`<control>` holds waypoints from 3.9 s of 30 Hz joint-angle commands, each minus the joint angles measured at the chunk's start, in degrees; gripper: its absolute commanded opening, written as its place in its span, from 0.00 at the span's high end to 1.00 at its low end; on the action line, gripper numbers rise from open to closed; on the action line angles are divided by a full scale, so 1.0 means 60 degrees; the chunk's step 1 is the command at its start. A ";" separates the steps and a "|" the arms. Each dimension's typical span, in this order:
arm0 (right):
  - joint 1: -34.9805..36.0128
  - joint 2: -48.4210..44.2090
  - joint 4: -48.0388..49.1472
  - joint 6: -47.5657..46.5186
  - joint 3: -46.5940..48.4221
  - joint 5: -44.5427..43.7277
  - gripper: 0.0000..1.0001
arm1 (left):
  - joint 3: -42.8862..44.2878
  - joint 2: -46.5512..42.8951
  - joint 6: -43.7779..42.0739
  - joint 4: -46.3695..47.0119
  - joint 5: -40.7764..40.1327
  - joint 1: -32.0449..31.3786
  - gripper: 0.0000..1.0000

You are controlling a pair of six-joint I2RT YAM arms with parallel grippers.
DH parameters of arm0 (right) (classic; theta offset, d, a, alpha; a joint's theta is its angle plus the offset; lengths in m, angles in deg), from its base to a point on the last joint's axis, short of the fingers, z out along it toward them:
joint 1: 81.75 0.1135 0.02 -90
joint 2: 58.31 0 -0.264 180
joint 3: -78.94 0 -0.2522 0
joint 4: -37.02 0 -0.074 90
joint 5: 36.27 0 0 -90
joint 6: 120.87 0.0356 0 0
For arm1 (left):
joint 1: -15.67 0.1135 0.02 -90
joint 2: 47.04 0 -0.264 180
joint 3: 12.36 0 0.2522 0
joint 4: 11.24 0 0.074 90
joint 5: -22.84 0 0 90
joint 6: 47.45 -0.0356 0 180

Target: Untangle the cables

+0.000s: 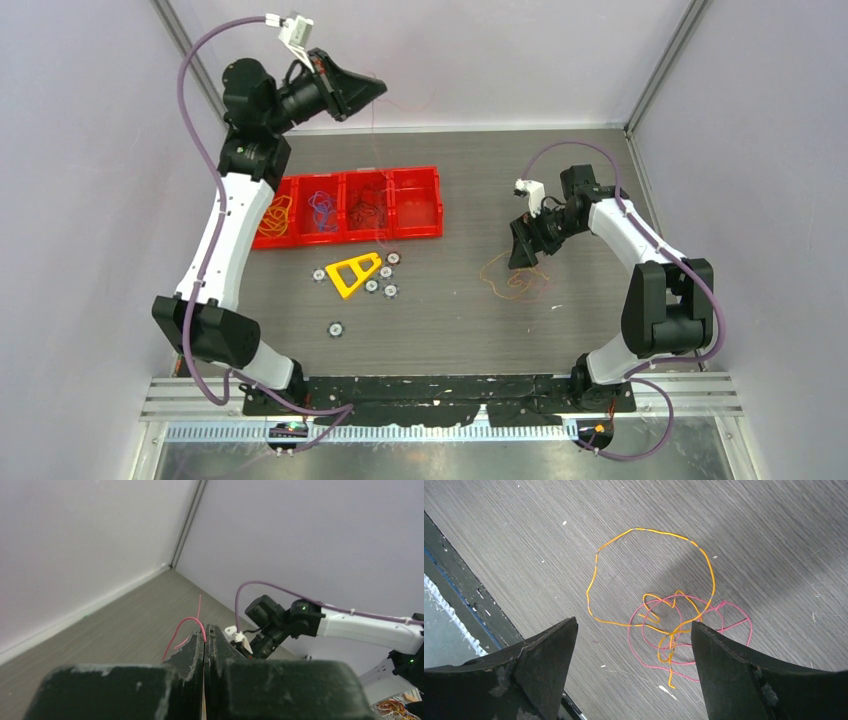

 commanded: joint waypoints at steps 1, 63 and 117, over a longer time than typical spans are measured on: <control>0.0001 -0.0366 -0.0108 0.0135 0.0320 0.0370 0.10 | -0.0557 0.0021 -0.0762 0.0028 -0.0002 -0.0103 1.00; 0.0012 0.0671 -0.0381 -0.0201 0.0388 0.0437 0.10 | -0.2283 0.2550 -0.3315 -0.1870 -0.2373 -0.0742 1.00; 0.0359 0.1211 -0.0260 -0.0861 0.0103 -0.1874 0.82 | -0.4845 -0.2495 -0.6871 -0.4077 -0.0928 -0.2461 0.00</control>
